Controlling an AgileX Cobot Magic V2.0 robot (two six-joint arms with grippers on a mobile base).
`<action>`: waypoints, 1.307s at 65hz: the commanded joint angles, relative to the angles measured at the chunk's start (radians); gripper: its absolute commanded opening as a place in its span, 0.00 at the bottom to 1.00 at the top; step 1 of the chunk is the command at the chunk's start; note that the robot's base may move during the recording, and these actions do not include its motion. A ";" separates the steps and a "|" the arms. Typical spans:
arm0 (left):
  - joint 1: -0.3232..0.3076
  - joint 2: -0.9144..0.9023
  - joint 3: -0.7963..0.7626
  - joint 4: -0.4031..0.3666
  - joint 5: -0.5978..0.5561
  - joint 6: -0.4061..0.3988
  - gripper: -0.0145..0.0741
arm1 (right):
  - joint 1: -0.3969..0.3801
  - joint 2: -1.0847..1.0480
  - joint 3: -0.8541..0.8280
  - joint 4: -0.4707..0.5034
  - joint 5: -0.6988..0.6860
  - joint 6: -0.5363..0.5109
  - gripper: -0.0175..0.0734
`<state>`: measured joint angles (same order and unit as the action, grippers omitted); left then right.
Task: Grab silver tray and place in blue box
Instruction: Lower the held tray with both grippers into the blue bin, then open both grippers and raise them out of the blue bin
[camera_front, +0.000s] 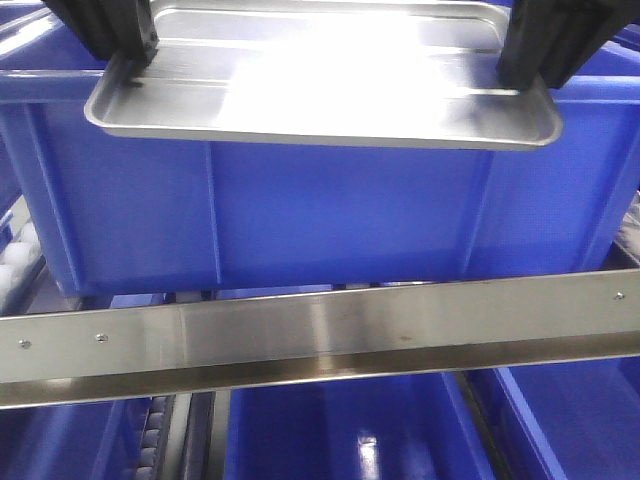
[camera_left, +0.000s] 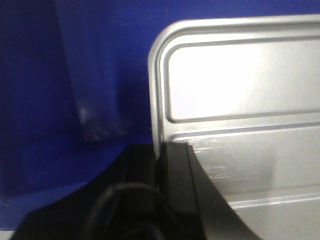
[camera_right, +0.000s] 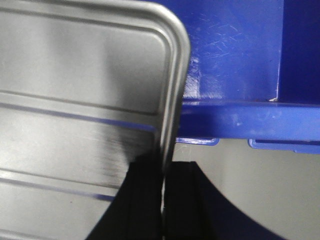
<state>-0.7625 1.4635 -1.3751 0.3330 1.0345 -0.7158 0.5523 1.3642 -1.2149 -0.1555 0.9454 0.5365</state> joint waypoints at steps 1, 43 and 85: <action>-0.010 -0.035 -0.054 0.019 -0.049 0.037 0.05 | 0.000 -0.034 -0.073 -0.020 -0.071 -0.032 0.26; 0.076 0.190 -0.272 0.159 -0.358 0.065 0.05 | -0.100 0.222 -0.468 -0.173 -0.135 -0.119 0.26; 0.194 0.405 -0.272 0.041 -0.482 0.053 0.23 | -0.133 0.476 -0.468 -0.195 -0.211 -0.119 0.42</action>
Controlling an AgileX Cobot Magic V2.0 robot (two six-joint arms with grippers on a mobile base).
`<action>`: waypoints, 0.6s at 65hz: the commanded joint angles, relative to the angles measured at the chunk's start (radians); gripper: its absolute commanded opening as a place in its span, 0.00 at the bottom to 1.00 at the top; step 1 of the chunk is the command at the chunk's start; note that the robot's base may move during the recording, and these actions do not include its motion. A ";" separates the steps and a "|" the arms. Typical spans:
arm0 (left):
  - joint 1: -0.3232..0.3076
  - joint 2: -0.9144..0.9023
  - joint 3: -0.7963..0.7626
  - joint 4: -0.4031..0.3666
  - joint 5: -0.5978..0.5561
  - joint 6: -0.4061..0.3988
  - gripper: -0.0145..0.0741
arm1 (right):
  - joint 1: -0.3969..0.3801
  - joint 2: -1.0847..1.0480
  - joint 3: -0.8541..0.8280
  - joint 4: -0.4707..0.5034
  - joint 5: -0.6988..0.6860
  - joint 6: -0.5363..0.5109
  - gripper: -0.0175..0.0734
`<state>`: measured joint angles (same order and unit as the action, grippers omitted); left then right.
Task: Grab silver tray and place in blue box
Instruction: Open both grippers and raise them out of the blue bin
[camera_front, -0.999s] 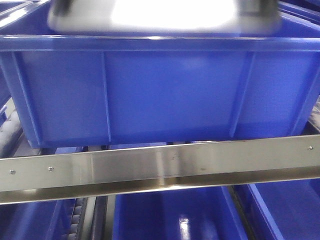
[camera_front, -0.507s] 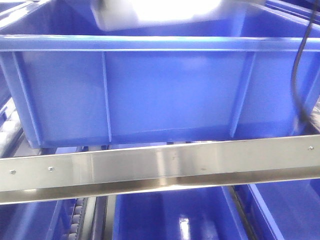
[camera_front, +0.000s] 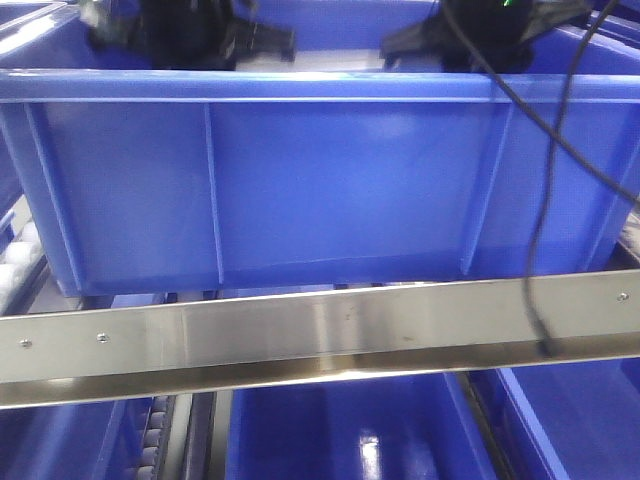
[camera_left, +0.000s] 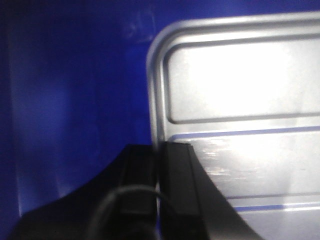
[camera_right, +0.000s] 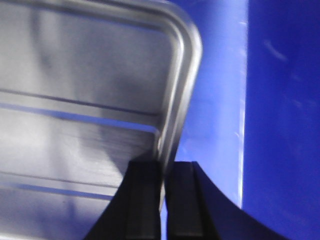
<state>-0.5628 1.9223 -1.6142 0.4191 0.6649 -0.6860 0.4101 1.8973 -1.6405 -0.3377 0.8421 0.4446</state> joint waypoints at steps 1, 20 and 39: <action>-0.003 -0.054 -0.033 -0.047 -0.117 0.023 0.28 | 0.009 -0.057 -0.043 -0.015 -0.108 -0.027 0.44; -0.007 -0.064 -0.097 -0.062 -0.044 0.025 0.58 | 0.009 -0.094 -0.044 -0.024 -0.077 -0.027 0.87; -0.014 -0.174 -0.149 -0.098 0.110 0.099 0.58 | 0.009 -0.238 -0.044 -0.024 -0.018 -0.027 0.86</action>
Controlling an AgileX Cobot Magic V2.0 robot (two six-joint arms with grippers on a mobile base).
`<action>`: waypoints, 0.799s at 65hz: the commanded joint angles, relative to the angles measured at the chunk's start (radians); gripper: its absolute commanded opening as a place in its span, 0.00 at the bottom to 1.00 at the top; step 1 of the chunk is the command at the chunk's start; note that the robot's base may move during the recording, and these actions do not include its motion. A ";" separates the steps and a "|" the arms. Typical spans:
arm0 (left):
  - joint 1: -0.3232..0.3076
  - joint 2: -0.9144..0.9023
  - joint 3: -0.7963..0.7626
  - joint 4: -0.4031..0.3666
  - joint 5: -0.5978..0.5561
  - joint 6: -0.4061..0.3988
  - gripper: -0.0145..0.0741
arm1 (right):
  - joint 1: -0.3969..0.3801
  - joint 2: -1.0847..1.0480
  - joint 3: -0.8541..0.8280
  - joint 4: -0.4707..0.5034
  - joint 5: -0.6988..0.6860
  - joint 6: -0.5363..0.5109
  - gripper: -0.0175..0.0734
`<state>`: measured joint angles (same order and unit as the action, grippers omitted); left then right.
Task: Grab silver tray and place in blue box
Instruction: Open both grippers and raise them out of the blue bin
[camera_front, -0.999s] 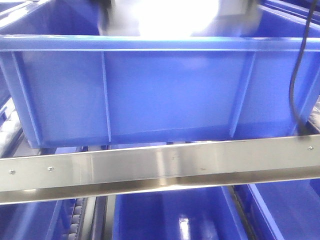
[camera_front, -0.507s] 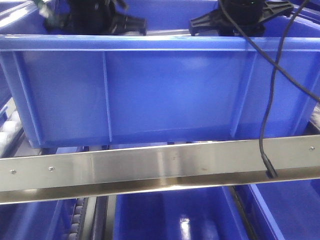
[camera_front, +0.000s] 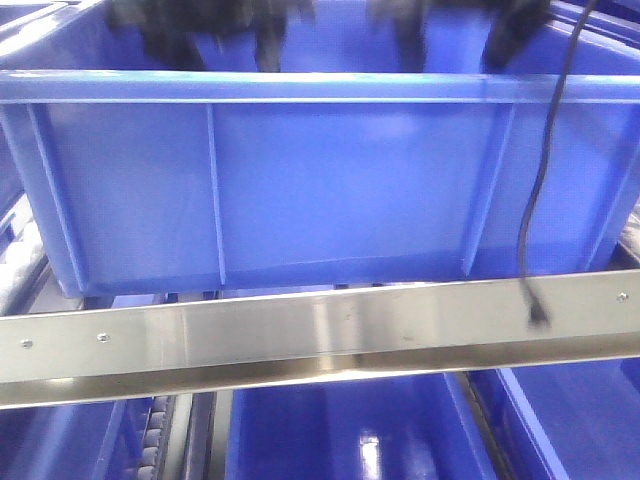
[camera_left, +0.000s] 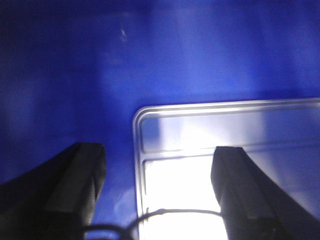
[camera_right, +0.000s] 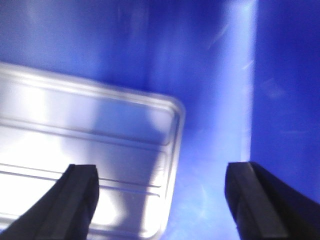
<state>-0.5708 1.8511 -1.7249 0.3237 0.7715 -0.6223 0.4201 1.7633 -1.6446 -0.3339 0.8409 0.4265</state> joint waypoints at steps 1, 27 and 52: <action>-0.006 -0.111 -0.039 -0.009 0.012 0.048 0.58 | -0.001 -0.112 -0.040 -0.028 -0.011 -0.009 0.86; -0.092 -0.522 0.232 -0.001 0.042 0.216 0.22 | 0.004 -0.420 0.139 -0.028 0.092 -0.063 0.25; -0.158 -1.008 0.857 -0.001 -0.223 0.216 0.05 | 0.004 -0.928 0.756 -0.028 -0.191 -0.065 0.25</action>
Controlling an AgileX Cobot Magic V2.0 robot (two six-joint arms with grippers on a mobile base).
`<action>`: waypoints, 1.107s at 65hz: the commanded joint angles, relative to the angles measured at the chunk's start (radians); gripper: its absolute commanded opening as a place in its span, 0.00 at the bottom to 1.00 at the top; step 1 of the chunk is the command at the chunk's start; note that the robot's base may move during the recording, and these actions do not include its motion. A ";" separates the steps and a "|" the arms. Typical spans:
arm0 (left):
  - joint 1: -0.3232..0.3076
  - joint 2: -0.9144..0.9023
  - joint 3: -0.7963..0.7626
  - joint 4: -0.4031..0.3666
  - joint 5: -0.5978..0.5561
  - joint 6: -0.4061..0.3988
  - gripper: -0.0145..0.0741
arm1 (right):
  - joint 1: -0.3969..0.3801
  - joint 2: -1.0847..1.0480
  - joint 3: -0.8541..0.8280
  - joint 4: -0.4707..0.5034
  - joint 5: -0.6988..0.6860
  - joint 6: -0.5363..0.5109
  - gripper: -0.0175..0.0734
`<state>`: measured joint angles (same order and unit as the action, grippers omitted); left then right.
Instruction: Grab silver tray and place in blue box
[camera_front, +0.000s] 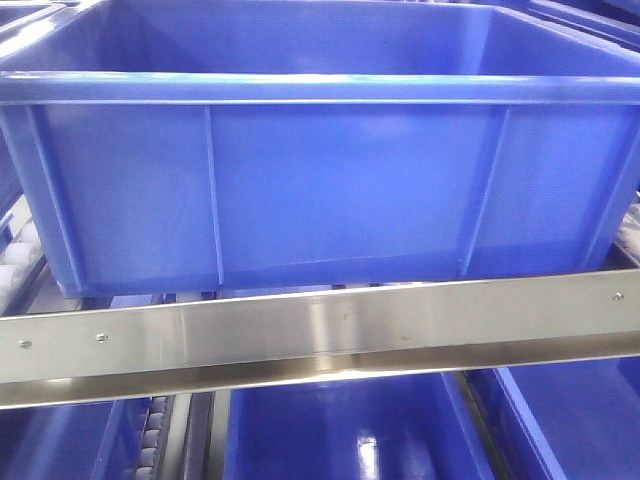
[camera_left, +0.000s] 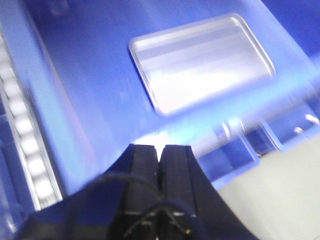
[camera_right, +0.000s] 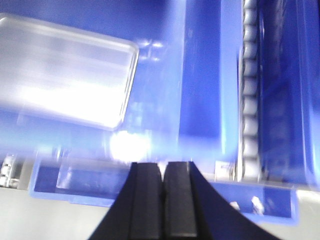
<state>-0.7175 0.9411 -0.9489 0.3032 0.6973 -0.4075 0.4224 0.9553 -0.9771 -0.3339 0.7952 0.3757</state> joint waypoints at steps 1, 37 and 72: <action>-0.013 -0.113 0.101 0.020 -0.165 0.001 0.05 | 0.001 -0.139 0.111 -0.028 -0.159 -0.014 0.25; -0.015 -0.470 0.422 0.020 -0.421 0.001 0.05 | 0.001 -0.706 0.584 -0.044 -0.459 -0.018 0.25; 0.008 -0.492 0.449 -0.146 -0.378 0.054 0.05 | 0.001 -0.706 0.584 -0.044 -0.448 -0.018 0.25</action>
<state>-0.7224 0.4617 -0.4819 0.2122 0.3754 -0.3896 0.4224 0.2389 -0.3646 -0.3539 0.4272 0.3660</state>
